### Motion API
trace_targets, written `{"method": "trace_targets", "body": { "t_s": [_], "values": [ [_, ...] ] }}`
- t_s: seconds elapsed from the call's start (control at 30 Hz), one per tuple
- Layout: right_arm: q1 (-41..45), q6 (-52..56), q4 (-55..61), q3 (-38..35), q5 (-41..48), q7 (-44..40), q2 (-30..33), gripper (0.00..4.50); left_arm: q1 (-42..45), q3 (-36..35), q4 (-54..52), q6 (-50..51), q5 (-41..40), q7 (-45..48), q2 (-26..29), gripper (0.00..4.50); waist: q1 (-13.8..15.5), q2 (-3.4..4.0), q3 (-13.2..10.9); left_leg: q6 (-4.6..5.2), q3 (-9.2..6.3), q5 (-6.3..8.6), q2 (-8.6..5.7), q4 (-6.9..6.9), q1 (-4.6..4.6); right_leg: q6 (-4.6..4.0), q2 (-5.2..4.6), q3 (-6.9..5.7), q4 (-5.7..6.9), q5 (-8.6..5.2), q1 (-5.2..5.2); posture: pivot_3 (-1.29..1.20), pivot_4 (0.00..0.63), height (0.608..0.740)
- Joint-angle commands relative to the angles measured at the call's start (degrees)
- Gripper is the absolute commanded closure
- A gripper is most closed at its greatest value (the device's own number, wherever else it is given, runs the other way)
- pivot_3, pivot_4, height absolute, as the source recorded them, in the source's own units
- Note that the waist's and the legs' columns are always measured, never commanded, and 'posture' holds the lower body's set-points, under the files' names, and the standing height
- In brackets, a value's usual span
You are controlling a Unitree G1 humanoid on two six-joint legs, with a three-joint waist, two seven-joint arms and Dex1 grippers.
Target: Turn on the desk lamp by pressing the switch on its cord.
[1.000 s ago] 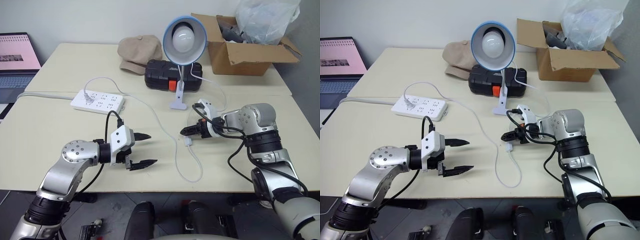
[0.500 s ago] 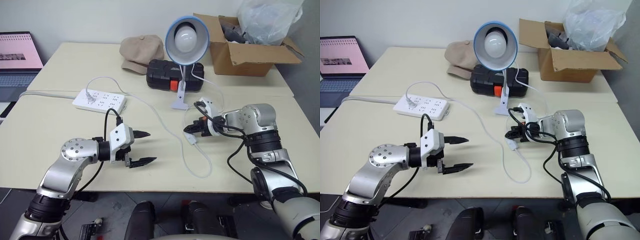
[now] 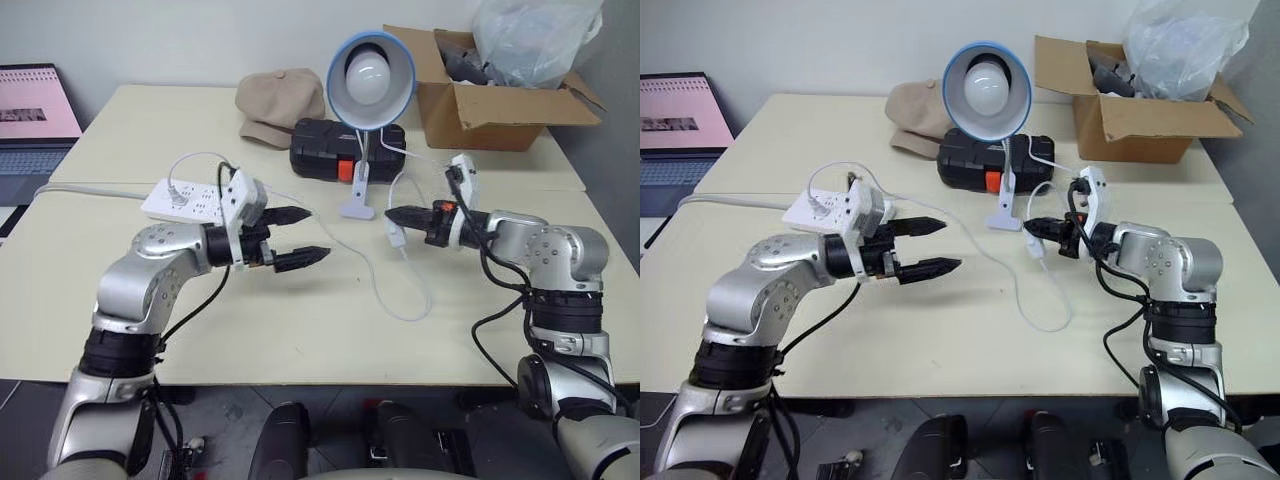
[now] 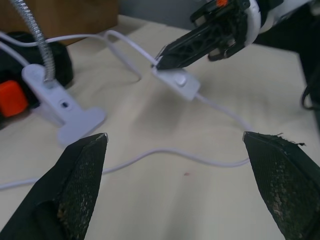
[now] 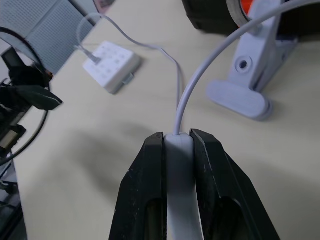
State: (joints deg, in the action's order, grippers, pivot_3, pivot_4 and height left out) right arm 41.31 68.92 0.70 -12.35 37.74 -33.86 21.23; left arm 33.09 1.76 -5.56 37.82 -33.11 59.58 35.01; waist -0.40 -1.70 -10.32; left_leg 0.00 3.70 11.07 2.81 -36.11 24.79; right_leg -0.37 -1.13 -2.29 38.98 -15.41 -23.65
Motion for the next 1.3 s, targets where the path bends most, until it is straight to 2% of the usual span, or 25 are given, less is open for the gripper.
{"method": "trace_targets", "body": {
  "t_s": [0.03,0.17,0.5,0.93,1.3],
  "values": [
    [-0.50,-0.61,6.65,-3.18,5.57,-0.81,-0.71,4.10,3.22,0.05,0.30,5.68,-4.91,1.25,-2.14,0.00,-0.10,0.00,0.00,0.00,0.00,0.00,0.00,0.00,-0.01,0.00,0.00,0.00,0.00,0.00,0.00,0.00,0.150,0.740],
    [-1.92,0.97,11.47,-4.59,11.09,-1.08,-1.01,4.10,5.95,-0.14,3.28,11.77,-9.38,1.40,-6.20,0.00,-0.03,0.00,0.00,0.00,-0.04,0.00,-0.01,-0.01,0.00,0.00,0.01,-0.01,-0.01,0.00,0.02,0.00,0.150,0.740],
    [-4.13,1.71,15.75,-4.51,18.80,0.32,0.08,4.10,7.44,-0.91,5.33,15.98,-12.88,-0.71,-13.27,0.00,0.02,0.00,0.00,0.00,-0.04,0.00,-0.04,-0.04,-0.01,0.00,-0.01,0.02,-0.01,0.00,0.05,0.00,0.150,0.740],
    [-4.41,2.00,16.26,-3.38,24.53,2.43,1.49,4.10,6.80,-1.69,5.66,16.62,-14.71,-2.77,-16.95,0.00,0.07,0.00,0.00,0.00,-0.06,0.00,-0.06,-0.04,-0.01,0.00,-0.01,0.01,-0.01,0.00,0.06,0.00,0.150,0.740],
    [-4.16,1.73,16.01,-3.19,27.63,4.42,2.69,4.10,6.63,-1.62,5.84,17.09,-15.59,-1.99,-17.52,0.00,0.06,0.00,0.00,0.00,-0.06,0.00,-0.06,-0.04,-0.01,0.00,0.00,0.01,-0.01,0.00,0.06,0.00,0.150,0.740]
  ]
}}
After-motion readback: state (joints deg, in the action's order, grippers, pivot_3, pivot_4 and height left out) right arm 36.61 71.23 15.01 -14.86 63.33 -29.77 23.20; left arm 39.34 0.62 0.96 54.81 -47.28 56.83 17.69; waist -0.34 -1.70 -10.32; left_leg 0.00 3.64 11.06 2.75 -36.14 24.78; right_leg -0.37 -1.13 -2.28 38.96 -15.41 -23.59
